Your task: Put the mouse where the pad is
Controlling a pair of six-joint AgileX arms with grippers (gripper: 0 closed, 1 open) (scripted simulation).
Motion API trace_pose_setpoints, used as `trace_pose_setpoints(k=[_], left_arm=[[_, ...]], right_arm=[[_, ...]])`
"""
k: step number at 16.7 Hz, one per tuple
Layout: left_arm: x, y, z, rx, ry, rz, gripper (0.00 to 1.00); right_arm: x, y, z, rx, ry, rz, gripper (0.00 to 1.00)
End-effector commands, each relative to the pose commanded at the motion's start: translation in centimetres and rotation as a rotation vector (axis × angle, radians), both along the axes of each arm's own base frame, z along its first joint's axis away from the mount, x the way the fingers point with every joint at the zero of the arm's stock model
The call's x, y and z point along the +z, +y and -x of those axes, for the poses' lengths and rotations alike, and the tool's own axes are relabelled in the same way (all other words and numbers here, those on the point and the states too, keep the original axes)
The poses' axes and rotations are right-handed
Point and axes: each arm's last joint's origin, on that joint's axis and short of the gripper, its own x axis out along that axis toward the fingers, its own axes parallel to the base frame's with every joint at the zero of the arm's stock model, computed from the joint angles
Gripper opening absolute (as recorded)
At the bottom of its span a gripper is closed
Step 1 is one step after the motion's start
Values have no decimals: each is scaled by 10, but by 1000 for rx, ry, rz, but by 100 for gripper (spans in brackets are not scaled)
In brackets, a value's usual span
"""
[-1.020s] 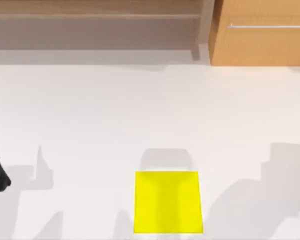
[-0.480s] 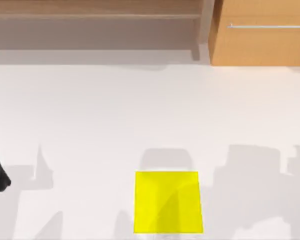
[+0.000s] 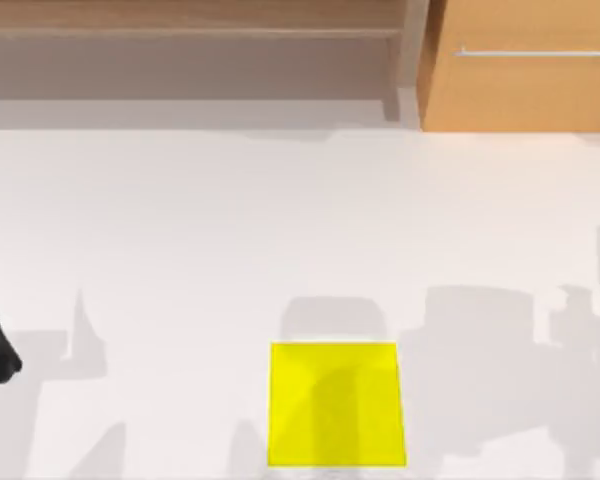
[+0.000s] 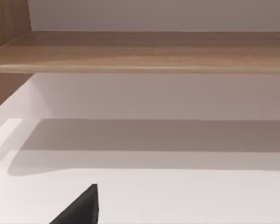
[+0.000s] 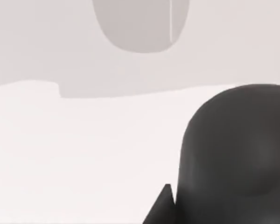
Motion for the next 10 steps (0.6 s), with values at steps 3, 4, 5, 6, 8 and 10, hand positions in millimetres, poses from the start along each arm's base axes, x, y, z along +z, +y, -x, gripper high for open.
trace_pose_setpoints(k=[3,4,5,6,8,10], left_arm=[[0,0,0,0,0,0,100],[0,0,0,0,0,0,100],[0,0,0,0,0,0,100],[0,0,0,0,0,0,100],[0,0,0,0,0,0,100],[0,0,0,0,0,0,100]], right_arm=[[-2,38,-20,244,0,0,0],[-3,58,-26,357,1,-1,0],[-5,81,-32,482,4,-2,0],[-8,108,-35,616,8,-4,0],[-14,169,-34,901,19,-9,0],[-21,232,-19,1190,26,-14,0]])
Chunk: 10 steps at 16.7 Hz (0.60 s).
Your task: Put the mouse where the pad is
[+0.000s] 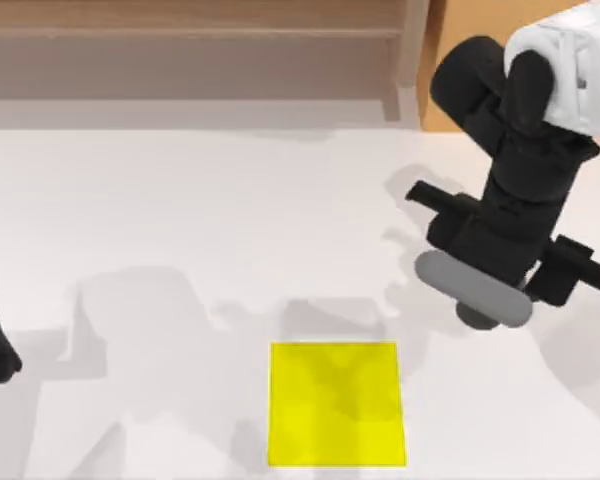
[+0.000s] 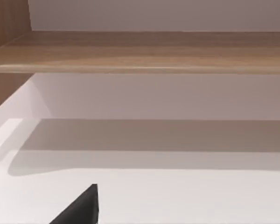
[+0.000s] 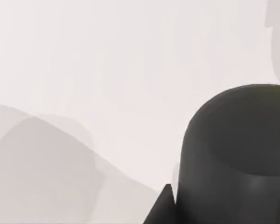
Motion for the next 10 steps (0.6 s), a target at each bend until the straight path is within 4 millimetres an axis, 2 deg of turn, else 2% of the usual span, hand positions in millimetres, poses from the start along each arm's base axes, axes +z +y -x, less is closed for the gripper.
trace_pose_setpoints(k=[3,5,7,10], left_arm=[[0,0,0,0,0,0,100],[0,0,0,0,0,0,100],[0,0,0,0,0,0,100],[0,0,0,0,0,0,100]], right_arm=[[-6,76,33,363,-11,-14,0],[-7,107,53,524,-27,-24,0],[-7,124,65,614,-41,-31,0],[-7,127,68,634,-44,-33,0]])
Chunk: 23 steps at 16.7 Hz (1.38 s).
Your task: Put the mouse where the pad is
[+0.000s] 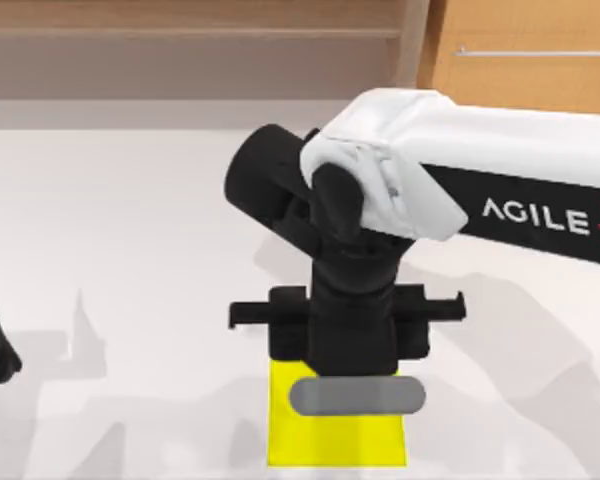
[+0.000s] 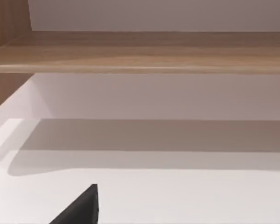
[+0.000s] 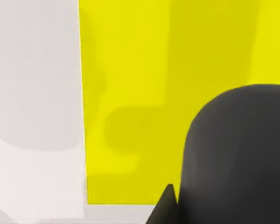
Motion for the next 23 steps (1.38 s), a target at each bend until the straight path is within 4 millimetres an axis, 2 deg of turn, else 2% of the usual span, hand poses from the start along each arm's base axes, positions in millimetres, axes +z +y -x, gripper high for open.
trace_pose_setpoints(k=[4,10,13,16,21,23], left_arm=[[0,0,0,0,0,0,100],[0,0,0,0,0,0,100],[0,0,0,0,0,0,100],[0,0,0,0,0,0,100],[0,0,0,0,0,0,100],[0,0,0,0,0,0,100]], right_arm=[[0,1,3,0,1,3,0],[-10,29,37,61,-14,4,0],[-16,35,43,69,-19,-15,0],[-22,32,35,57,-22,-33,0],[-36,8,5,12,-16,-24,0],[-44,1,0,1,-2,-2,0]])
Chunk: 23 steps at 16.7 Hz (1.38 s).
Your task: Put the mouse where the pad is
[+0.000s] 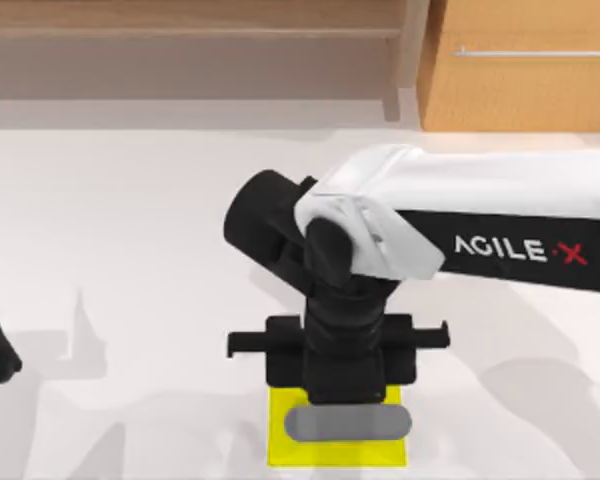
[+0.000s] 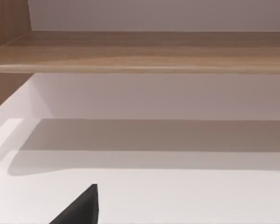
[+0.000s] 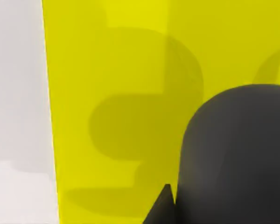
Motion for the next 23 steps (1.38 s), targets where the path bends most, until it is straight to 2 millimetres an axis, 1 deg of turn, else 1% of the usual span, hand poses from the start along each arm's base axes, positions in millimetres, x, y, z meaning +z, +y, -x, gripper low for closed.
trace_pose_setpoints(k=[4,17,18,23], left_arm=[[0,0,0,0,0,0,100],[0,0,0,0,0,0,100],[0,0,0,0,0,0,100],[0,0,0,0,0,0,100]], right_arm=[[-1,0,0,-1,2,2,0],[-1,0,0,-1,2,2,98],[-1,0,0,-1,2,2,100],[-1,0,0,-1,2,2,100]])
